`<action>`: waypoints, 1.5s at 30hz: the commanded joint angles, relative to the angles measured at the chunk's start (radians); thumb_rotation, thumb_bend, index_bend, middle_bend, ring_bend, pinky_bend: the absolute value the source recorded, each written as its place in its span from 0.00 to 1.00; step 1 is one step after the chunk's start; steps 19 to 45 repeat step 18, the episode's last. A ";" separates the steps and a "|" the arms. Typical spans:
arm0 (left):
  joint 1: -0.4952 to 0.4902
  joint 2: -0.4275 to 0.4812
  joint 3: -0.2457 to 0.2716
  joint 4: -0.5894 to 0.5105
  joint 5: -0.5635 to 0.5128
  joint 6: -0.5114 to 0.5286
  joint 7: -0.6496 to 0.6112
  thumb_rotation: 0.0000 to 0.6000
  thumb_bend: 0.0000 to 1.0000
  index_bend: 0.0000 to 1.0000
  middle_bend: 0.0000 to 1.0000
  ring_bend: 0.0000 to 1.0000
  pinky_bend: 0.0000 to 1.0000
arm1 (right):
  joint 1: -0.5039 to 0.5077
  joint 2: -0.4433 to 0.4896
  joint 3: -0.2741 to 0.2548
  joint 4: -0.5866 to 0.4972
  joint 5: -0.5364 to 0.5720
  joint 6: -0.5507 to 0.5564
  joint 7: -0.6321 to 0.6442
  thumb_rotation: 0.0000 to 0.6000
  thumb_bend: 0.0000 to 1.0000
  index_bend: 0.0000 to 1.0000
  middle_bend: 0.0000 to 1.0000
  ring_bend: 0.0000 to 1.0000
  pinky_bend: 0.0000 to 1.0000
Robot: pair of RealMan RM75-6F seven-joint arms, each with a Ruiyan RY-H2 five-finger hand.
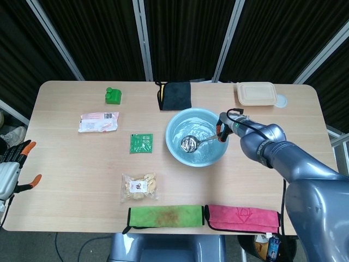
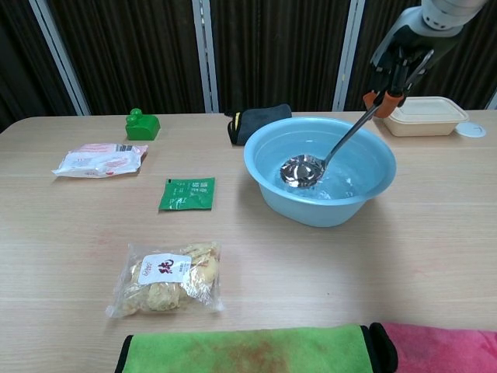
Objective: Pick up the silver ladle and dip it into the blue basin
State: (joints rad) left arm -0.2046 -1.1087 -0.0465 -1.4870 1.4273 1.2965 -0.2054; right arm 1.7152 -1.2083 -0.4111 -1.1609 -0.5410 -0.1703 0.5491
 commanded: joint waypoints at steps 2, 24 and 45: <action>0.003 0.001 -0.003 0.000 -0.005 0.004 0.000 1.00 0.31 0.00 0.00 0.00 0.00 | 0.036 0.031 -0.016 -0.020 -0.035 -0.018 0.059 1.00 0.54 0.75 0.12 0.00 0.00; 0.005 -0.002 -0.006 -0.007 -0.010 0.008 0.018 1.00 0.31 0.00 0.00 0.00 0.00 | 0.058 0.052 -0.042 -0.034 -0.141 -0.035 0.188 1.00 0.54 0.75 0.12 0.00 0.00; 0.005 -0.002 -0.006 -0.007 -0.010 0.008 0.018 1.00 0.31 0.00 0.00 0.00 0.00 | 0.058 0.052 -0.042 -0.034 -0.141 -0.035 0.188 1.00 0.54 0.75 0.12 0.00 0.00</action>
